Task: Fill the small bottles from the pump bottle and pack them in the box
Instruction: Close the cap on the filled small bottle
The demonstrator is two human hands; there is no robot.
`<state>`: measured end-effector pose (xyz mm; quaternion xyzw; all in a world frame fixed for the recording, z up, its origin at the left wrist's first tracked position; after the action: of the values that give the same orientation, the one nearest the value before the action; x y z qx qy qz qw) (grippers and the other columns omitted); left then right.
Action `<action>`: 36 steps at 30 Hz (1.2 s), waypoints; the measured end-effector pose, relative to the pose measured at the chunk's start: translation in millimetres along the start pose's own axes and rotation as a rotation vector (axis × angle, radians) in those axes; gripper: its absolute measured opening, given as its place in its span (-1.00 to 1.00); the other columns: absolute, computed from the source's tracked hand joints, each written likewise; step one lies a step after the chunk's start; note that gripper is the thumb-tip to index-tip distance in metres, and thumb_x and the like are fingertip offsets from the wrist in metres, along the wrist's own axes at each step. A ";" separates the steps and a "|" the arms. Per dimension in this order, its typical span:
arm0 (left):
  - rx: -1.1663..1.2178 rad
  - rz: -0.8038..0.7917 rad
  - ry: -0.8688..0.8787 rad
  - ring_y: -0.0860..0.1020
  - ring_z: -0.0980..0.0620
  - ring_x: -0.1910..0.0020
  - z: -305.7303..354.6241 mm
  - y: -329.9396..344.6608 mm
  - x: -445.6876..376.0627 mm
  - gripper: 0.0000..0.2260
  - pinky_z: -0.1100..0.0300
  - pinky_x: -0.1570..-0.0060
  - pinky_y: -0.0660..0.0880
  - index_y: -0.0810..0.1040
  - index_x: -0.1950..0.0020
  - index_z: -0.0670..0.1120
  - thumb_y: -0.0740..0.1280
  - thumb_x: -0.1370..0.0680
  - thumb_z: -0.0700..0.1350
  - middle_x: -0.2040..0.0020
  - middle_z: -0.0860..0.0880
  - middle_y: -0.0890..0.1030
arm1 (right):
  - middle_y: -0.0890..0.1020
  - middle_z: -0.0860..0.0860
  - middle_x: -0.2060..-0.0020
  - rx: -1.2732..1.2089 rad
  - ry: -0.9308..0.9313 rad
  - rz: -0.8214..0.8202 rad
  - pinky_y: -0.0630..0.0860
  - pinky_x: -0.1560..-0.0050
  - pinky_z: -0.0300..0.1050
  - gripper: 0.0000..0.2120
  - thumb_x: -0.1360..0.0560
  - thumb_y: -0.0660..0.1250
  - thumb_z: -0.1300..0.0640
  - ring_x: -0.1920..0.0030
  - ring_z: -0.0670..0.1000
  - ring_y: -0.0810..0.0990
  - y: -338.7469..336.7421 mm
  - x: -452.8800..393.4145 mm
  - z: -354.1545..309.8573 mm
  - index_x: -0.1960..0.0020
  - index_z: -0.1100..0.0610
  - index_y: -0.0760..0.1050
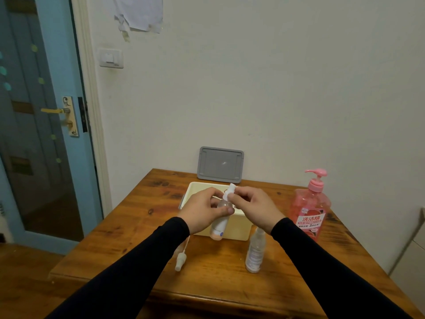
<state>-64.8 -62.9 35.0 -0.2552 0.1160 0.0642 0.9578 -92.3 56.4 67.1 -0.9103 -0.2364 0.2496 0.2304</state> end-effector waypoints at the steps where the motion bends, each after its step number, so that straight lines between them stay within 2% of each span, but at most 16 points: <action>1: -0.011 0.001 -0.007 0.58 0.29 0.15 -1.4 0.2 -0.3 -0.61 0.44 0.28 0.44 0.43 -0.14 0.11 0.46 -0.40 0.13 0.11 0.16 0.63 | 0.62 0.09 0.25 0.023 -0.005 -0.001 0.47 0.19 -0.09 -0.76 -0.53 0.31 -0.04 0.24 -0.03 0.54 -0.7 0.1 -0.4 0.14 0.11 0.63; 4: -0.017 0.002 -0.006 0.59 0.25 0.11 -2.3 1.8 -1.2 -0.62 0.33 0.18 0.52 0.45 -0.13 0.12 0.48 -0.39 0.12 0.08 0.14 0.64 | 0.58 0.00 0.33 0.009 0.059 0.098 0.43 0.31 -0.28 -0.75 -0.41 0.45 -0.11 0.32 -0.14 0.50 -8.0 -2.6 6.9 0.18 0.08 0.60; 6: 0.004 -0.010 0.009 0.60 0.23 0.08 -0.3 4.6 -2.1 -0.61 0.21 0.08 0.57 0.46 -0.15 0.09 0.49 -0.39 0.08 0.06 0.12 0.65 | 0.52 -0.06 0.35 -0.026 0.101 0.147 0.40 0.31 -0.27 -0.73 -0.37 0.48 -0.12 0.33 -0.13 0.46 -9.2 -3.6 12.0 0.19 0.07 0.54; 8: 0.029 -0.025 0.022 0.61 0.22 0.07 1.7 6.5 -2.6 -0.59 0.14 0.02 0.58 0.45 -0.19 0.07 0.49 -0.40 0.04 0.05 0.10 0.66 | 0.53 -0.08 0.33 -0.090 0.088 0.122 0.41 0.28 -0.26 -0.78 -0.40 0.46 -0.09 0.31 -0.13 0.48 -3.6 -4.4 10.6 0.15 0.04 0.55; 11: 0.068 -0.027 0.020 0.61 0.21 0.05 1.3 6.7 -2.3 -0.52 0.11 -0.02 0.57 0.40 -0.27 0.06 0.49 -0.41 0.01 0.03 0.09 0.67 | 0.65 -0.08 0.27 -0.190 0.044 0.067 0.46 0.27 -0.36 -0.85 -0.46 0.42 -0.03 0.23 -0.17 0.59 5.0 -3.7 2.8 0.04 0.02 0.64; 14: 0.062 -0.022 0.009 0.62 0.18 0.06 -1.7 6.4 -1.7 -0.48 0.16 0.01 0.56 0.34 -0.30 0.06 0.48 -0.42 0.02 0.05 0.07 0.68 | 0.67 -0.05 0.23 -0.180 0.073 0.129 0.48 0.25 -0.35 -0.81 -0.44 0.43 -0.08 0.19 -0.12 0.62 4.0 -1.9 6.3 0.08 0.04 0.65; 17: 0.046 -0.014 0.004 0.62 0.19 0.09 -3.1 6.4 -2.2 -0.49 0.22 0.07 0.55 0.32 -0.32 0.06 0.44 -0.45 0.04 0.07 0.07 0.68 | 0.66 -0.06 0.29 -0.164 0.056 0.141 0.47 0.27 -0.34 -0.78 -0.49 0.37 -0.10 0.25 -0.15 0.59 5.0 1.5 4.8 0.14 0.03 0.65; 21: 0.021 -0.004 -0.006 0.61 0.18 0.08 -4.1 2.3 -4.9 -0.47 0.25 0.09 0.51 0.31 -0.34 0.06 0.44 -0.44 0.07 0.08 0.08 0.68 | 0.67 -0.01 0.27 -0.115 0.034 0.075 0.53 0.13 -0.14 -0.80 -0.55 0.29 0.02 0.20 -0.07 0.61 4.8 1.1 1.2 0.14 0.06 0.65; 24: -0.003 -0.002 -0.004 0.61 0.17 0.07 -5.1 2.3 -7.0 -0.46 0.21 0.06 0.52 0.32 -0.33 0.08 0.45 -0.42 0.09 0.07 0.08 0.68 | 0.68 -0.07 0.23 -0.062 0.047 0.129 0.48 0.19 -0.25 -0.85 -0.47 0.39 -0.05 0.19 -0.15 0.61 -3.4 0.4 3.8 0.10 0.01 0.65; 27: -0.007 -0.002 0.001 0.61 0.19 0.08 -5.4 3.6 -8.1 -0.47 0.21 0.06 0.55 0.32 -0.31 0.11 0.46 -0.42 0.07 0.06 0.08 0.67 | 0.64 0.01 0.24 -0.061 0.139 0.208 0.49 0.24 -0.19 -0.71 -0.37 0.48 -0.13 0.24 -0.07 0.57 -7.8 -1.9 13.2 0.15 0.08 0.55; 33: 0.029 0.010 0.045 0.57 0.36 0.12 4.7 2.8 -5.7 -0.57 0.46 0.29 0.47 0.35 -0.20 0.20 0.46 -0.42 0.01 0.07 0.20 0.61 | 0.70 0.00 0.21 -0.329 0.134 0.085 0.55 0.24 -0.28 -0.80 -0.47 0.41 -0.01 0.17 -0.05 0.66 17.2 -5.4 6.1 0.03 0.10 0.62; 36: 0.041 0.006 0.022 0.61 0.27 0.14 1.2 -0.6 -5.7 -0.56 0.34 0.20 0.53 0.34 -0.26 0.13 0.43 -0.46 0.03 0.12 0.11 0.66 | 0.69 0.09 0.12 -0.371 0.176 0.034 0.58 0.08 -0.19 -0.73 -0.54 0.32 -0.03 0.10 -0.02 0.65 21.7 -6.9 11.0 -0.01 0.17 0.61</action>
<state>-70.0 -63.1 37.8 -0.2356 0.1284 0.0621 0.9613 -96.9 38.9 49.4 -0.9593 -0.2419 0.1250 0.0744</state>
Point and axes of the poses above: each hand's wrist, its own x-axis away from the middle knuckle, its own y-axis out of the palm, z = x × y, the point moved 10 cm from there along -x, towards the middle knuckle
